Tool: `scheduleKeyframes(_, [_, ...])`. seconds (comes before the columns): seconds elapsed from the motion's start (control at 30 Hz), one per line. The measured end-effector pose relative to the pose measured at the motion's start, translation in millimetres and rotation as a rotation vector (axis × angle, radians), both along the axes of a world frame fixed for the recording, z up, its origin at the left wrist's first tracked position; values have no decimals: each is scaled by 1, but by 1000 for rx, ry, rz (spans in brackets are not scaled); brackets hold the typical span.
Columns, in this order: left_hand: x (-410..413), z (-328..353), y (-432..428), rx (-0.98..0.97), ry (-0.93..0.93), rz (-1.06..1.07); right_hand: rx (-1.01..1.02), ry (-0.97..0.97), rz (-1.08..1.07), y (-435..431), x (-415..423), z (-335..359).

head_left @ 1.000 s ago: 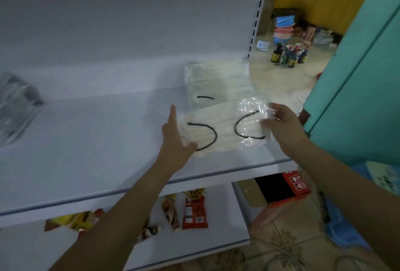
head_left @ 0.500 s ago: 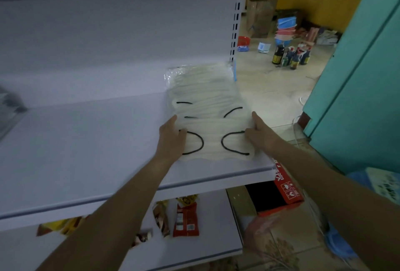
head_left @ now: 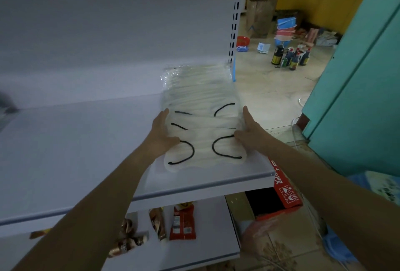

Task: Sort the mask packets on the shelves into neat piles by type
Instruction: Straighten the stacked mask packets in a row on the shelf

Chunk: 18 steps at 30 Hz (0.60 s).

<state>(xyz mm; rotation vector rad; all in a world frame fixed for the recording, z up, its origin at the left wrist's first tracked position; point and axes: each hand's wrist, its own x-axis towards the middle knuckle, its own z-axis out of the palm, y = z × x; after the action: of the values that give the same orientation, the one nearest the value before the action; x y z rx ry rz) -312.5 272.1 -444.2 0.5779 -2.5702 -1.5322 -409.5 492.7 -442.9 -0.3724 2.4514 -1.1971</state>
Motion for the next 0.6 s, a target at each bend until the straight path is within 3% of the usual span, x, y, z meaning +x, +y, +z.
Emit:
scheduleKeyframes(0.07, [0,-2,1,-49,-32,71,48,96,-8,-1,-3,3])
scheduleKeyframes(0.2, [9,-16,7,-456,-74,6,127,240,27,4,1,-3])
scheduleKeyframes(0.37, [14,-21,9,-671,10,-39,204,291,48,6,7,-11])
scheduleKeyframes(0.47, [17,-18,8,-839,127,-218,246,477,144,9,15,-10])
scheduleKeyframes(0.6, [23,-15,7,-895,-98,-431,446,468,338,11,20,-13])
